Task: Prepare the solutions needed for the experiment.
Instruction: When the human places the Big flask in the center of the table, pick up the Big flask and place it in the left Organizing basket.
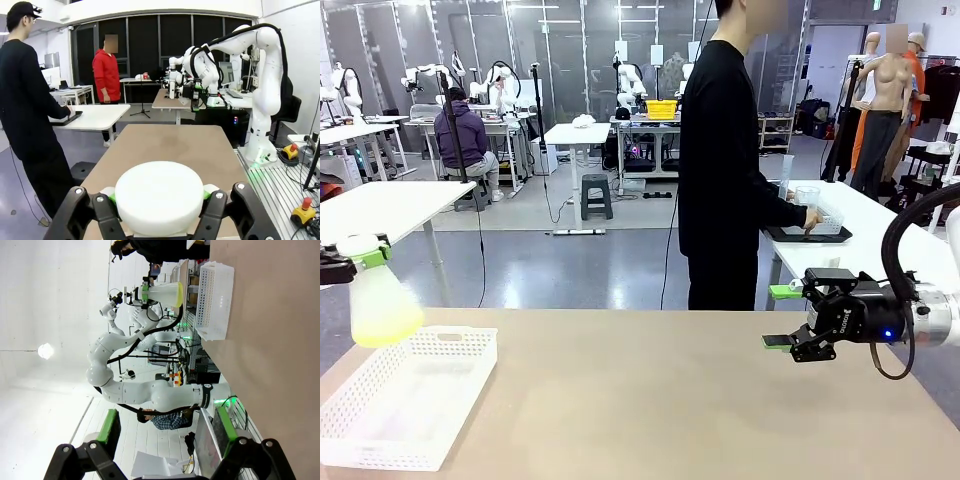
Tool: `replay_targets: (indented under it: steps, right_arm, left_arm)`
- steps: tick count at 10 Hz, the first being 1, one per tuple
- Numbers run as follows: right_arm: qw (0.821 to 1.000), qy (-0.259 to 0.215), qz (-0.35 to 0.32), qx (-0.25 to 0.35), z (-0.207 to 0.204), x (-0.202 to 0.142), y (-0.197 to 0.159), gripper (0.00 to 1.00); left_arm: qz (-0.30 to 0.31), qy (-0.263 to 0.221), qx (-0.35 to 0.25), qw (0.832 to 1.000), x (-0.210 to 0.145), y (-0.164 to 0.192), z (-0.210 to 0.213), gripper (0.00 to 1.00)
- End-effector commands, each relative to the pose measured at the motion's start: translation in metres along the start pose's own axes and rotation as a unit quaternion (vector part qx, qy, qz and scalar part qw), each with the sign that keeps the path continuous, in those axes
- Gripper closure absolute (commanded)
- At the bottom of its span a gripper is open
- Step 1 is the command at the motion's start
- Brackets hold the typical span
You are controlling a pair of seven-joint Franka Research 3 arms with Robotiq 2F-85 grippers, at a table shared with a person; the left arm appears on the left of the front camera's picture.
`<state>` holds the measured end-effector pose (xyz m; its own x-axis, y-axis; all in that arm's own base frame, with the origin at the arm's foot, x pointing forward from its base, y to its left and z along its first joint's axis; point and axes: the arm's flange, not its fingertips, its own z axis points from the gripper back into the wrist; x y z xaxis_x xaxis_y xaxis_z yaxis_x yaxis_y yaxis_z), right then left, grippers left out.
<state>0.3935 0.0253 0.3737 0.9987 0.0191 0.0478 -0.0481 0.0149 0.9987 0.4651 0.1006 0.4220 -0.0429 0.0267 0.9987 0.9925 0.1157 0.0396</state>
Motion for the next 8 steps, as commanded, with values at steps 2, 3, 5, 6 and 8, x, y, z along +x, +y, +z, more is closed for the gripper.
replay_targets:
  steps: [2,3,5,6,8]
  right_arm:
    - [1.000,-0.001,0.007,0.004,0.000,-0.001,0.001,0.06]
    - [1.000,-0.001,0.007,0.004,0.000,-0.001,0.001,0.06]
    - [1.000,-0.001,0.007,0.004,0.000,-0.001,0.001,0.06]
    - [1.000,-0.001,0.007,0.004,0.000,-0.001,0.001,0.06]
    - [1.000,-0.001,0.007,0.004,0.000,-0.001,0.001,0.06]
  left_arm:
    - [-0.010,-0.002,-0.001,1.000,-0.021,0.008,0.001,0.98]
    - [-0.015,0.009,-0.005,1.000,-0.036,0.010,-0.001,0.98]
    - [-0.020,0.006,-0.009,1.000,-0.062,0.016,-0.006,0.98]
    - [-0.019,0.006,-0.009,1.000,-0.075,0.019,-0.007,0.98]
    - [-0.020,0.002,-0.006,1.000,-0.098,0.028,-0.007,0.98]
